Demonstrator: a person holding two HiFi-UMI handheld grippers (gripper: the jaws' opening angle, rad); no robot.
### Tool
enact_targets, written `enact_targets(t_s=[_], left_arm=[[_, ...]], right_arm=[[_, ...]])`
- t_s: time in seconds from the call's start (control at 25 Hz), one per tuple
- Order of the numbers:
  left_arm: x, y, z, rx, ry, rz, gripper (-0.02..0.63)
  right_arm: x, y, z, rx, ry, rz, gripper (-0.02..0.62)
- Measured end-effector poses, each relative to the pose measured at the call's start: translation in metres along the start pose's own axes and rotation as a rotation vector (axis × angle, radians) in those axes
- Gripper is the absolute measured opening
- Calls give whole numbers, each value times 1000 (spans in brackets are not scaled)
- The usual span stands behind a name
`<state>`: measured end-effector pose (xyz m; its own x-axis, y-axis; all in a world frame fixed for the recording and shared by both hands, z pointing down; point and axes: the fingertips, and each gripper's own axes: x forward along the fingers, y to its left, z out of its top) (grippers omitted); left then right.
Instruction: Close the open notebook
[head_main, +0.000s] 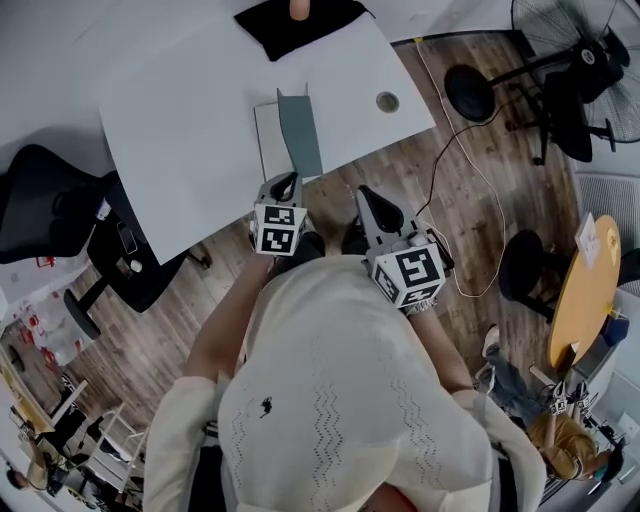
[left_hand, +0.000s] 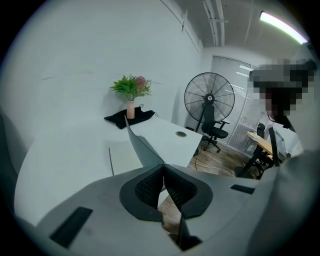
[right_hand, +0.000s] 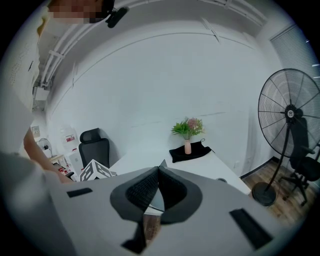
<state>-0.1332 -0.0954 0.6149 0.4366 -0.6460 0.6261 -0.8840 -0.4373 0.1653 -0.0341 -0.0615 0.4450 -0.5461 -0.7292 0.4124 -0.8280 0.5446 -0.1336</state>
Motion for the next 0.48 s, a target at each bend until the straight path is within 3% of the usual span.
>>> enact_targets(t_s=[0.48], left_arm=[[0, 9, -9, -44, 5, 27, 17]], right_arm=[[4, 1, -1, -8, 6, 12, 2]])
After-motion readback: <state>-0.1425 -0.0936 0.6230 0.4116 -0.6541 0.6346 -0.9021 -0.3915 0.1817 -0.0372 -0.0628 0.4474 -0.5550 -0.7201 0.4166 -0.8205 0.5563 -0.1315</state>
